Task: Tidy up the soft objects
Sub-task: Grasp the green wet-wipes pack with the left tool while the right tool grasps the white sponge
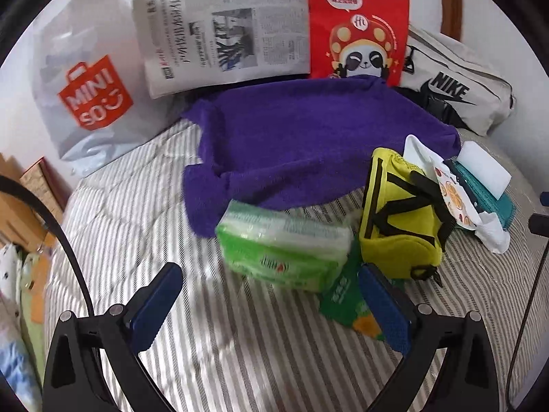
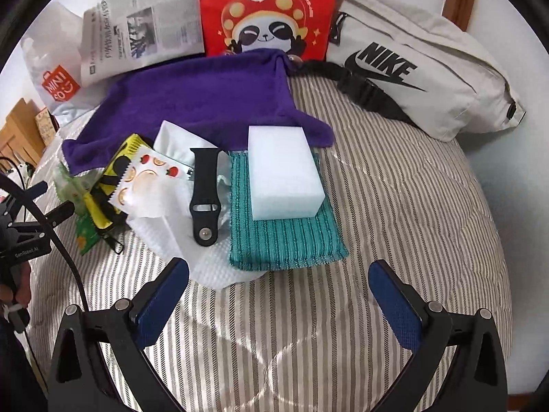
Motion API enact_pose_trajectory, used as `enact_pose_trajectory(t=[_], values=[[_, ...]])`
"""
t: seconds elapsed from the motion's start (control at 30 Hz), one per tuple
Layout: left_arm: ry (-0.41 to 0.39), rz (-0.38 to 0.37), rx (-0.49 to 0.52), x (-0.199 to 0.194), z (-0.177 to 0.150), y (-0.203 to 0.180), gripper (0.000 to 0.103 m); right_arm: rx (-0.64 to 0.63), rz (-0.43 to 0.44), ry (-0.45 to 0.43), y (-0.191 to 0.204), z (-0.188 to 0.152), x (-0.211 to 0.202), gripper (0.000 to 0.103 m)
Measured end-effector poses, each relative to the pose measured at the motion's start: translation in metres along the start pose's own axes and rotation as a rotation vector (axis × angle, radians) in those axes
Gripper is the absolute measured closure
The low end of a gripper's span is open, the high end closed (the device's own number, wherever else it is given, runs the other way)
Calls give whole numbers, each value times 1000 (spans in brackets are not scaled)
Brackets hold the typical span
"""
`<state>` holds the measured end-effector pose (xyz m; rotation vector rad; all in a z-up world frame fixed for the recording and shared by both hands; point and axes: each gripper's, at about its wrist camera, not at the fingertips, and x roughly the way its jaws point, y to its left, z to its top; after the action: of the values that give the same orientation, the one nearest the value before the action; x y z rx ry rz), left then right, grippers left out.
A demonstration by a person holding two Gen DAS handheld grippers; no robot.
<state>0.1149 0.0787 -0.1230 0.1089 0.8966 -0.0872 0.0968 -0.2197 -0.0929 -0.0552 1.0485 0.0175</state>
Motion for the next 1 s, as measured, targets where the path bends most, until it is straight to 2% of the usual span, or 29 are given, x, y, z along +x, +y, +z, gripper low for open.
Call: enact_pose_trajectory(t=[0.1, 0.17, 0.23, 0.27, 0.3, 0.37, 0.57, 0.7, 0.83, 1.0], values=[[3, -25, 41, 12, 2, 0, 1, -5, -8, 8, 2, 3, 6, 0], [14, -11, 62, 20, 1, -1, 1, -11, -13, 7, 3, 5, 8, 0], [7, -22, 75, 22, 3, -2, 12, -13, -19, 11, 3, 7, 12, 0], [5, -31, 75, 23, 4, -3, 29, -11, -23, 14, 4, 9, 14, 0], [5, -41, 75, 23, 5, -3, 32, -11, -23, 16, 4, 9, 15, 0], [21, -62, 78, 25, 6, -4, 32, -15, -22, 19, 5, 11, 18, 0], [2, -36, 104, 17, 4, -12, 32, -12, -14, -2, 3, 16, 18, 0], [37, -14, 37, 9, 3, -2, 32, 24, 8, -36, -9, 24, 15, 0], [51, -70, -46, 5, -4, 7, 32, 59, 18, -55, -19, 39, 23, 0], [55, -45, -36, 6, -10, 3, 32, 52, -2, -19, -19, 53, 49, 2]])
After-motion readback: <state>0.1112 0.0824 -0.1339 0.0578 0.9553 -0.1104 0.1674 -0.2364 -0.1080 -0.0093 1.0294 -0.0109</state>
